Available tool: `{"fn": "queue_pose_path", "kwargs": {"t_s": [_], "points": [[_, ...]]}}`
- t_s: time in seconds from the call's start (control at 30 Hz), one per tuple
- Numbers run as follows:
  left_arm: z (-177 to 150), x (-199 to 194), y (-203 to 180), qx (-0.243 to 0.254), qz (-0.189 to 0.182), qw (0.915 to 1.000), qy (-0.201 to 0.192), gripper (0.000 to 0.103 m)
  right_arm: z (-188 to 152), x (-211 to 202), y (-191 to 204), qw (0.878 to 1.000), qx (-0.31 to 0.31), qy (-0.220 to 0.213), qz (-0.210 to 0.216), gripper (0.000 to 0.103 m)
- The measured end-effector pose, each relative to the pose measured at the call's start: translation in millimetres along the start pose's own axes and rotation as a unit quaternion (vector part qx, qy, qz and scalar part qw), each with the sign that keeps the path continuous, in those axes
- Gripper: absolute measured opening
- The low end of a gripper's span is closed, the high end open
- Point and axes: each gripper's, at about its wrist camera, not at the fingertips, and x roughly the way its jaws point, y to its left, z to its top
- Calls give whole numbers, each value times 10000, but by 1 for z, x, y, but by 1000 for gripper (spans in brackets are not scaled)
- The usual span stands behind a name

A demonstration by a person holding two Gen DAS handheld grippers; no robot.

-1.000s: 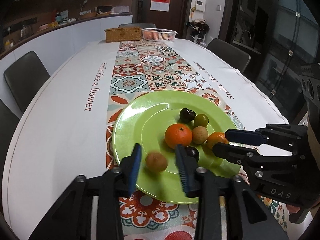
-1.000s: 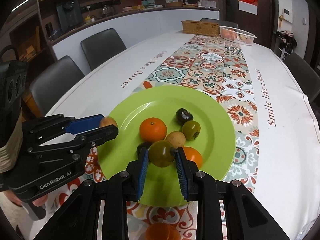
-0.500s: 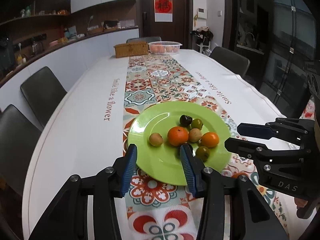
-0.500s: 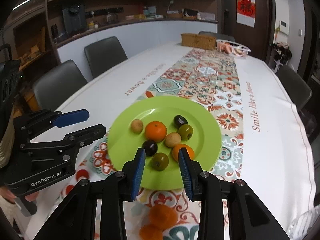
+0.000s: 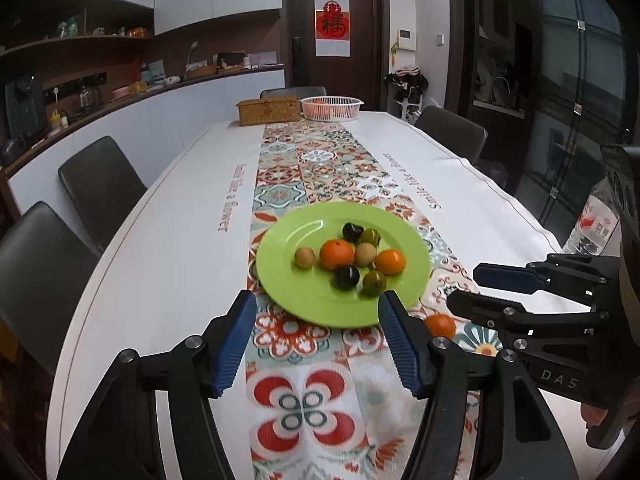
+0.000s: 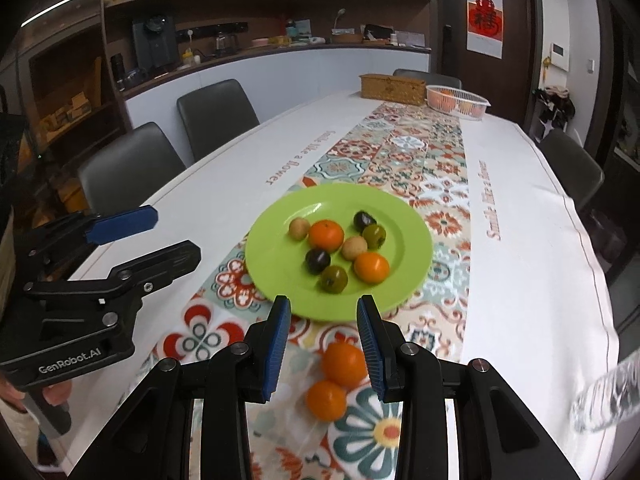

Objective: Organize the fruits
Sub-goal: 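Withdraw both open tools from the plate toward the two tangerines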

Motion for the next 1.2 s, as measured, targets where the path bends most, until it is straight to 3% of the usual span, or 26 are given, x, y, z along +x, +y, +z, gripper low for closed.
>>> {"fn": "queue_pose_path", "kwargs": {"t_s": [0.1, 0.33, 0.77, 1.2], "points": [[-9, -4, -3, -12, 3, 10000, 58, 68, -10, -2, 0, 9999, 106, 71, 35, 42], [-27, -2, -9, -87, 27, 9997, 226, 79, -33, 3, -3, 9989, 324, 328, 85, 42], [-55, 20, -20, 43, 46, 9981, 618, 79, -55, 33, -9, 9953, 439, 857, 51, 42], [-62, 37, -21, 76, 54, 9963, 858, 79, -61, 56, -10, 9933, 439, 1070, 42, 42]]}}
